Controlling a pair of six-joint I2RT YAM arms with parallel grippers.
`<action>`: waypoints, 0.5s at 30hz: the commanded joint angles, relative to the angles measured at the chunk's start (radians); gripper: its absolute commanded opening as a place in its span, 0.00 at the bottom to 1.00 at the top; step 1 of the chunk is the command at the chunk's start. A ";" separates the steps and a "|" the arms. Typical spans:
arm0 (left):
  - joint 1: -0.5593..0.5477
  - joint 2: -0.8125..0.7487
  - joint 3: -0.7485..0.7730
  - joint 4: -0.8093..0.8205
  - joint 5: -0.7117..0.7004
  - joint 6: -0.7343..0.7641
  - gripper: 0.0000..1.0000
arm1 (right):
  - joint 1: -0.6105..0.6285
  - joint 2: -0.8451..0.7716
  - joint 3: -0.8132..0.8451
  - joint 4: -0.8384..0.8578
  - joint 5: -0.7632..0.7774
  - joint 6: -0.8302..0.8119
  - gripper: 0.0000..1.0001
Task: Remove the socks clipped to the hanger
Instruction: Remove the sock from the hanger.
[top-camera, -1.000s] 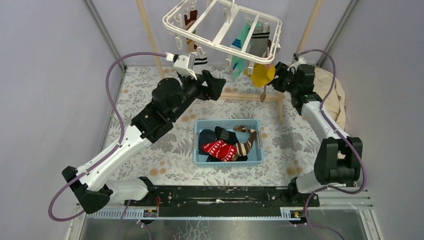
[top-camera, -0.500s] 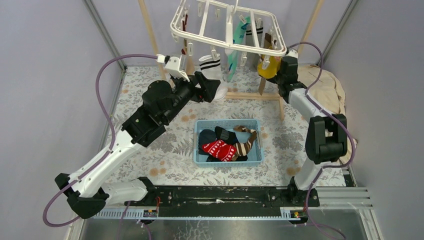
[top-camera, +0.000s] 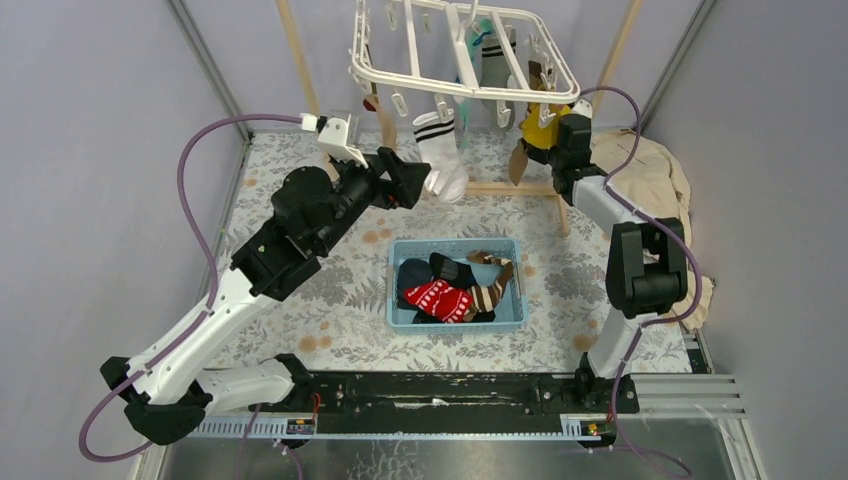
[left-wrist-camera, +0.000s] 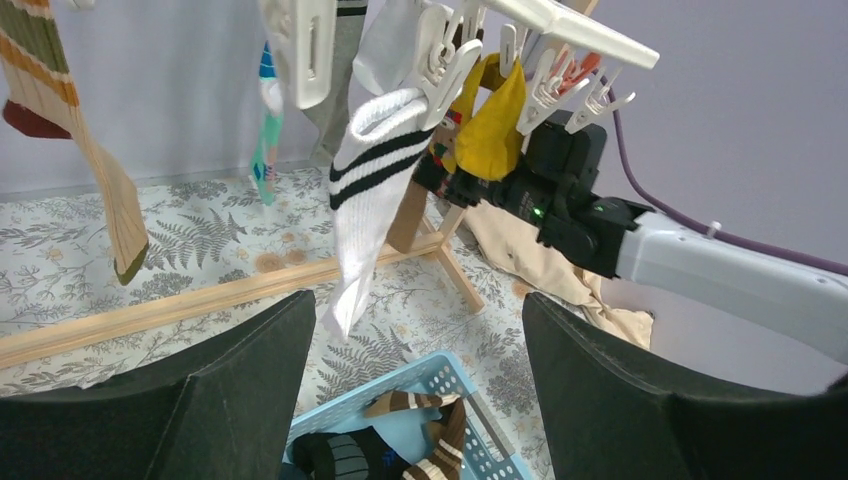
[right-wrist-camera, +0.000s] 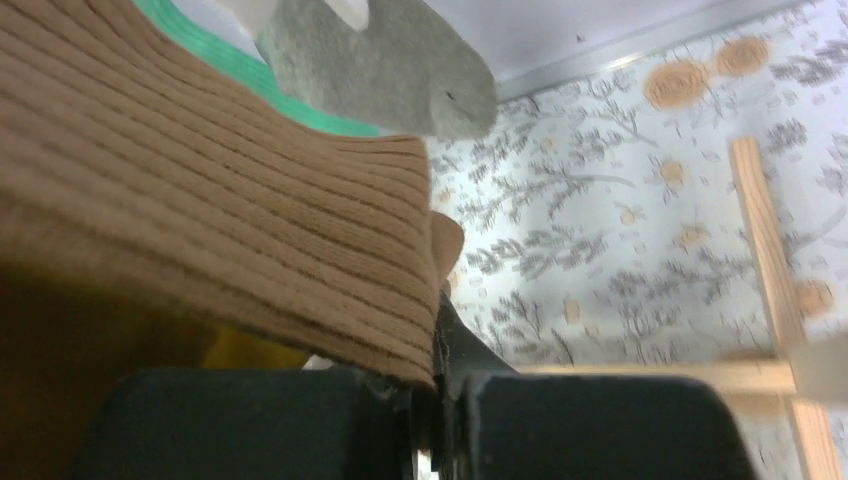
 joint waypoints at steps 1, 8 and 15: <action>0.007 -0.010 0.009 -0.014 -0.013 0.007 0.83 | -0.003 -0.180 -0.124 0.094 0.067 -0.001 0.00; 0.006 -0.006 0.027 -0.031 0.009 -0.001 0.82 | -0.002 -0.384 -0.326 0.124 0.087 -0.036 0.02; 0.006 -0.016 0.040 -0.051 0.022 -0.015 0.82 | -0.002 -0.565 -0.483 0.106 0.077 -0.057 0.00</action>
